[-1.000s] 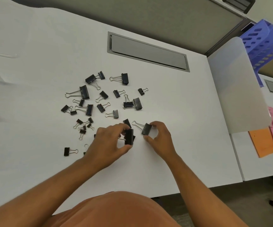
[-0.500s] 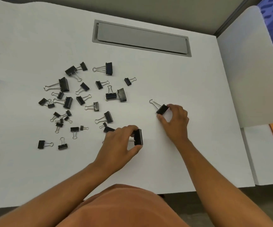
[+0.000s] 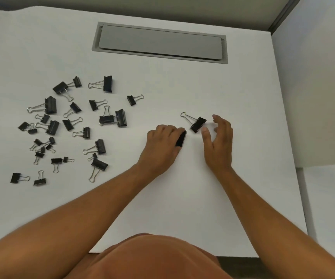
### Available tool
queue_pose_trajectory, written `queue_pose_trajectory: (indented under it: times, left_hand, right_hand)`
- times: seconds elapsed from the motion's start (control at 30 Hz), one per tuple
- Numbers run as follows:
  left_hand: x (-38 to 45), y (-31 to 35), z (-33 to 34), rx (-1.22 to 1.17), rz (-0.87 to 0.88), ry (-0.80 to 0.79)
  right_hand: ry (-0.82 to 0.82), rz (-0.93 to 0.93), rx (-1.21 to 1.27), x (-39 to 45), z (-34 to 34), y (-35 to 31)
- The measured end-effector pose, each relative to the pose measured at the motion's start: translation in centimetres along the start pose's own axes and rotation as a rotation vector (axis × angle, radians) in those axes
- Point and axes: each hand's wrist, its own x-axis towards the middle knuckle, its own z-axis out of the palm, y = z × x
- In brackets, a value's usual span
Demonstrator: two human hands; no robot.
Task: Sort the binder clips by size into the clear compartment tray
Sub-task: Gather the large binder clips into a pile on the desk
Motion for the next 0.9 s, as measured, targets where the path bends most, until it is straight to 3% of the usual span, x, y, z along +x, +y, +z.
queue_pose_trajectory:
  times: [0.33, 0.47, 0.6, 0.7, 0.9]
  left_hand:
    - [0.0, -0.8, -0.1, -0.061, 0.119, 0.074]
    - [-1.6, -4.7, -3.4, 0.167, -0.142, 0.251]
    - [-1.4, -9.4, -6.2, 0.355, -0.408, 0.096]
    - [-1.0, -11.4, -6.8, 0.313, -0.383, 0.061]
    - [-0.7, -10.7, -7.1, 0.214, -0.342, 0.163]
  right_hand:
    - [-0.031, -0.041, -0.063, 0.3, 0.0, -0.1]
    - [-0.037, -0.041, -0.059, 0.3, 0.0, -0.1]
    - [-0.04, -0.054, -0.079, 0.2, -0.1, -0.1]
    - [-0.043, -0.056, -0.081, 0.3, -0.2, -0.1]
    - [-0.033, -0.048, -0.055, 0.2, -0.3, -0.1]
